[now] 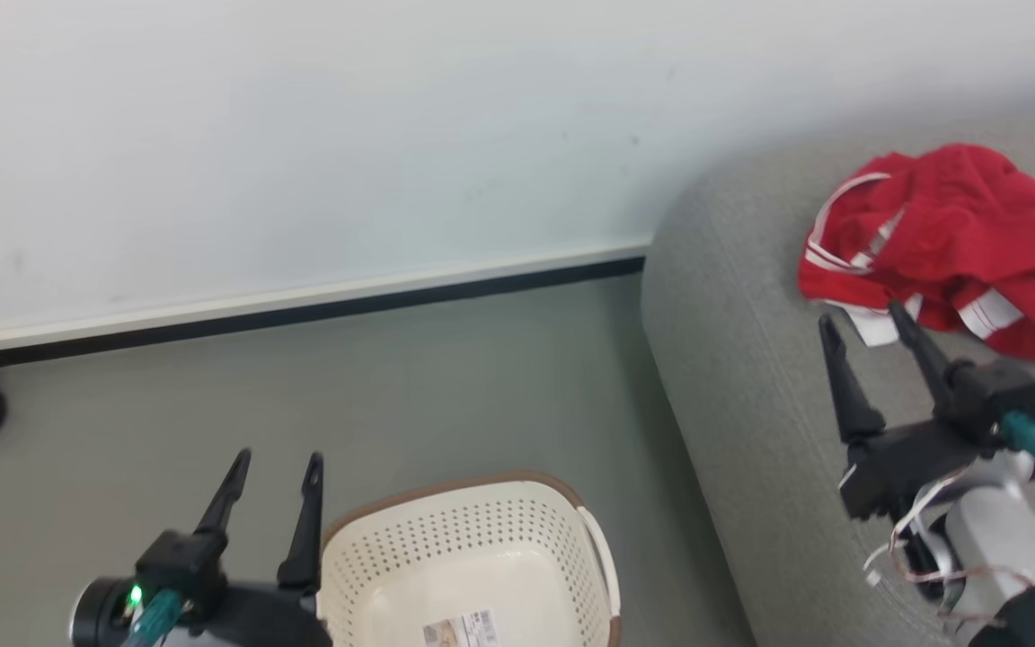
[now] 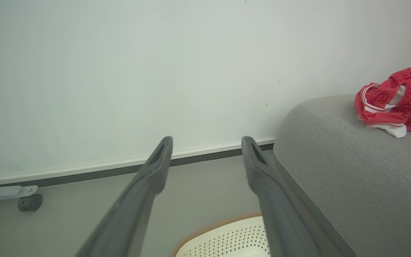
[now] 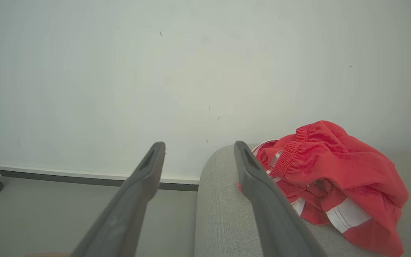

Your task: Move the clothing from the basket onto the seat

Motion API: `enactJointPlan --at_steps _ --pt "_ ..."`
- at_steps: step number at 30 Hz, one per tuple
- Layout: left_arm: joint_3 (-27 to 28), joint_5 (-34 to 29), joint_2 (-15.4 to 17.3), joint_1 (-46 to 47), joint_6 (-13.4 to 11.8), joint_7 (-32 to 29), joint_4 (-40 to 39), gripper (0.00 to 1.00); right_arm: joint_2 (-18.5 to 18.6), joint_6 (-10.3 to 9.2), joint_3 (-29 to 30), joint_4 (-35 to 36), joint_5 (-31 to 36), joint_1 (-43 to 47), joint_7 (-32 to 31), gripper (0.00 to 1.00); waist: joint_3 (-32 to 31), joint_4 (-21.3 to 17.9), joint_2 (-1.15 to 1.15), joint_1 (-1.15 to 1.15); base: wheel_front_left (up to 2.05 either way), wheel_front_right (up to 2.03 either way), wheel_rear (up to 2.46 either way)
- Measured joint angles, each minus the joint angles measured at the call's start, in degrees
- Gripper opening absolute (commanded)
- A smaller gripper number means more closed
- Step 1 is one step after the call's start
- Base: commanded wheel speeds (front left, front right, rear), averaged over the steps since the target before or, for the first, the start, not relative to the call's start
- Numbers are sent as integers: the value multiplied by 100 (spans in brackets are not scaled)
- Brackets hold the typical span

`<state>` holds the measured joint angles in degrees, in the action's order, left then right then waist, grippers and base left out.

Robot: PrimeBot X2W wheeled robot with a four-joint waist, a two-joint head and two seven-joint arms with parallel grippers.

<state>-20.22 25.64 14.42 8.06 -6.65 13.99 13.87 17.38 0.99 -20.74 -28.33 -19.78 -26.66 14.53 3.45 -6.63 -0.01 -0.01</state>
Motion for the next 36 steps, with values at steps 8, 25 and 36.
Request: enactJointPlan --at_steps 8,25,36 --pt "416 12 96 -679 -41 29 -332 100 -191 -280 -63 753 9 790 0 100 -254 305 0 0 0 0 0" --pt "1101 -88 -38 -1540 -47 31 -781 100 -437 -704 93 1752 135 1918 1 100 -298 463 1 1 0 0 0" --pt "1391 -242 -188 -1683 -47 31 -990 100 -464 -756 266 2026 216 2230 1 100 -312 456 1 1 0 0 0"
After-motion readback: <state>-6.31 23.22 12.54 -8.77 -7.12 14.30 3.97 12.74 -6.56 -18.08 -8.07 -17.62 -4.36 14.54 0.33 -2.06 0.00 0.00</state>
